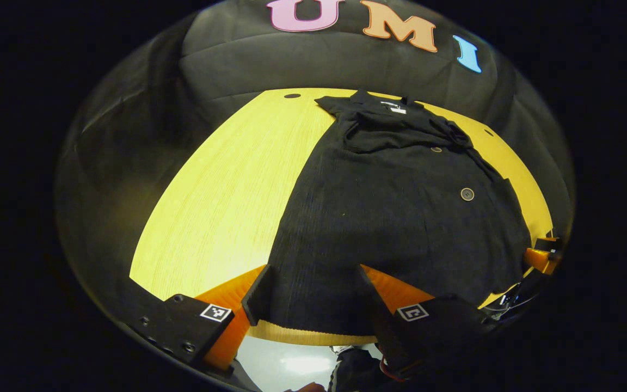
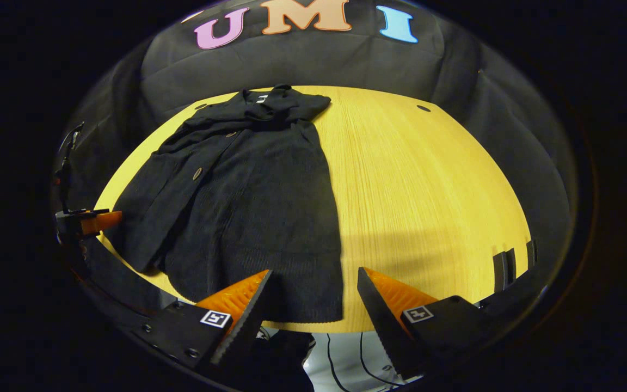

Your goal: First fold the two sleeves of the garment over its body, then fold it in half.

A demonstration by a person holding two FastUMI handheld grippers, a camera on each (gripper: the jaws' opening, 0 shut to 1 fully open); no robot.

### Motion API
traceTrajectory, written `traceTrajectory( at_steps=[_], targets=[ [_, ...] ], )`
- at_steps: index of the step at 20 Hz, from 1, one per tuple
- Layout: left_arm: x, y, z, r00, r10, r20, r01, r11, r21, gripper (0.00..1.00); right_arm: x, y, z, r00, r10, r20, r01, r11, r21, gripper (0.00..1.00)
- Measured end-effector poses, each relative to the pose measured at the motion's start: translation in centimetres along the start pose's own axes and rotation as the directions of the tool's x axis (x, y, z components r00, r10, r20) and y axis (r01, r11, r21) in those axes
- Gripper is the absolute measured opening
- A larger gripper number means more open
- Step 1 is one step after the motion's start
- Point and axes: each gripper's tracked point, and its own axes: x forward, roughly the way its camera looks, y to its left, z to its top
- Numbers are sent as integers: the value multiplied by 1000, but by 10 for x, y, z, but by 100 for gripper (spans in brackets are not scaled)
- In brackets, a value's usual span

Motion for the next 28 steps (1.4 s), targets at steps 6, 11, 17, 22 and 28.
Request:
traceTrajectory(
  at_steps=[6,11,17,22,28],
  targets=[
    [0,-3,-3,1000,-8,2,8,1000,1,95,2,2,-9,999,21,-48,-20,1000,22,98],
    [-3,-13,-2,998,-58,32,59,998,-19,40,7,14,-3,998,61,26,-62,998,27,26],
    [-3,-17,3,987,-133,94,149,972,-184,0,3,6,0,996,58,67,-67,988,141,3],
    [-28,-29,37,981,-109,161,141,969,-203,0,-22,2,32,978,90,187,-110,989,99,2],
    [-53,-40,107,957,-101,272,148,976,-159,0,-57,6,99,917,148,371,-170,985,26,2]
  ],
)
